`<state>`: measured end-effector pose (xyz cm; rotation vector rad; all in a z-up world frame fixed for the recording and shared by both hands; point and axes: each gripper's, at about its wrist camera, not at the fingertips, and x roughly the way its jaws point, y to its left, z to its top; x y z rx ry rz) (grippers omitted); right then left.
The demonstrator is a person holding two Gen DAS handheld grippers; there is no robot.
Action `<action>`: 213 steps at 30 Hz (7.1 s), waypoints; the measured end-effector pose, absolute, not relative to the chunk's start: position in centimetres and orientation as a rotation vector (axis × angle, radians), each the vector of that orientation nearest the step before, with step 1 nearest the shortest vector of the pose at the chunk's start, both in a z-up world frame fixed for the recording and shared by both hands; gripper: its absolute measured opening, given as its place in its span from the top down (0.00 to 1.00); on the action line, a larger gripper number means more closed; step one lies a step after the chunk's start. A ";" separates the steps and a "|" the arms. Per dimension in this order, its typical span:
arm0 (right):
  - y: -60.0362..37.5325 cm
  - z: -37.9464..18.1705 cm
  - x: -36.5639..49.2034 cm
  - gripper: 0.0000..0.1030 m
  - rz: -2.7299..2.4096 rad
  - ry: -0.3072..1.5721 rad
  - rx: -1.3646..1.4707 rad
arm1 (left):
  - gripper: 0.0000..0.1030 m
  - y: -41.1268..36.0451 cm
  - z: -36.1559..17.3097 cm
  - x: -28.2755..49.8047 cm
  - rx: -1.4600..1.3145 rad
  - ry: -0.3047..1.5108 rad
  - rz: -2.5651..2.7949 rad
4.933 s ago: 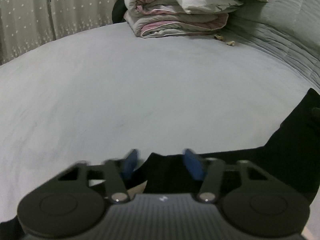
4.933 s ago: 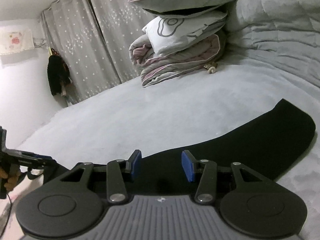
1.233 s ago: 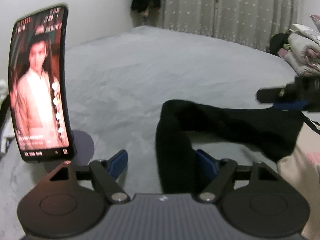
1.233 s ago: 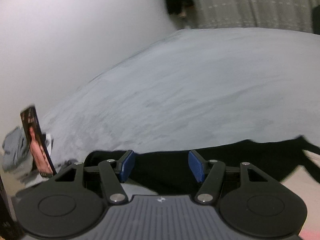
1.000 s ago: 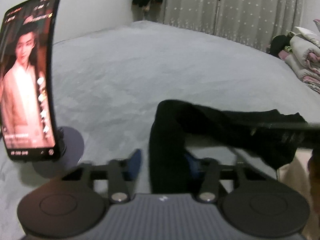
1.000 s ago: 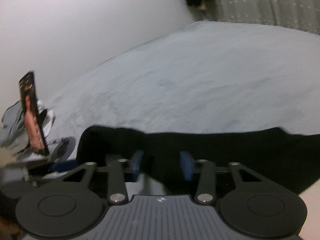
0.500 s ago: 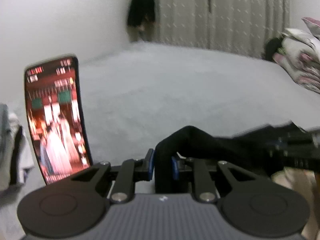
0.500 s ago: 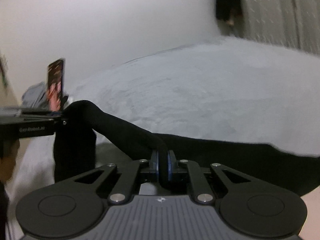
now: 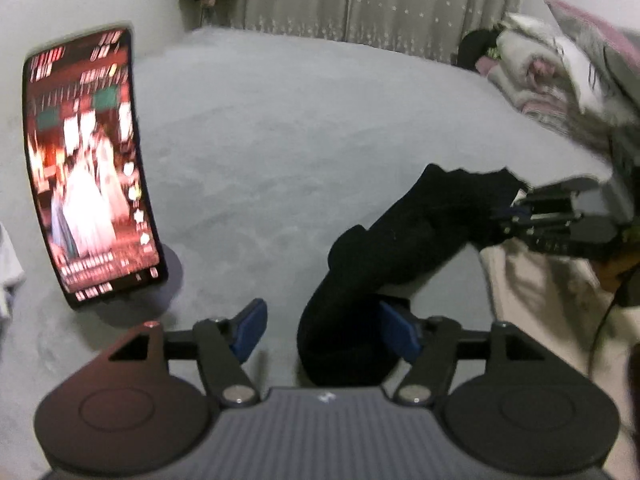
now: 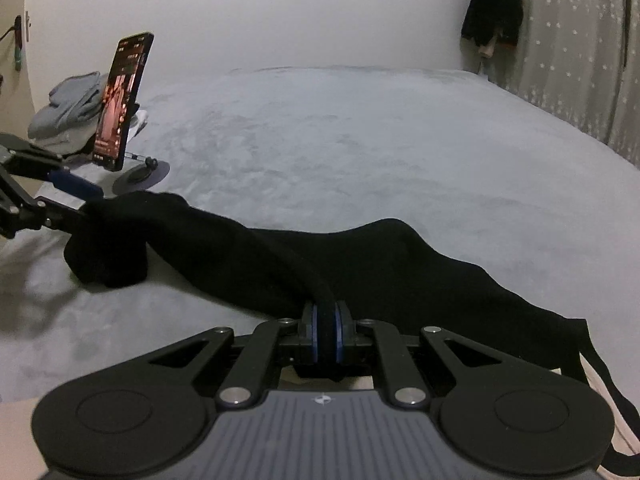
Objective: Fold clothes
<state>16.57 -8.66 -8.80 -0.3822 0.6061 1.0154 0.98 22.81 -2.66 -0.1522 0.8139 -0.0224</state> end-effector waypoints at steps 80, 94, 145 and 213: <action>-4.9 -9.2 12.5 0.92 1.295 0.553 -0.455 | 0.55 27.8 -1.5 -2.1 -0.024 0.792 0.268; -4.4 -9.3 12.9 0.83 1.246 0.549 -0.444 | 0.62 34.5 -6.5 -0.8 -0.462 0.920 0.231; -4.2 -10.8 17.9 0.60 1.036 0.706 -0.009 | 0.92 31.5 9.9 16.1 0.052 0.679 0.690; -0.7 -10.7 24.6 0.81 0.844 0.684 -0.269 | 0.53 18.6 -8.9 15.7 -0.105 0.629 0.240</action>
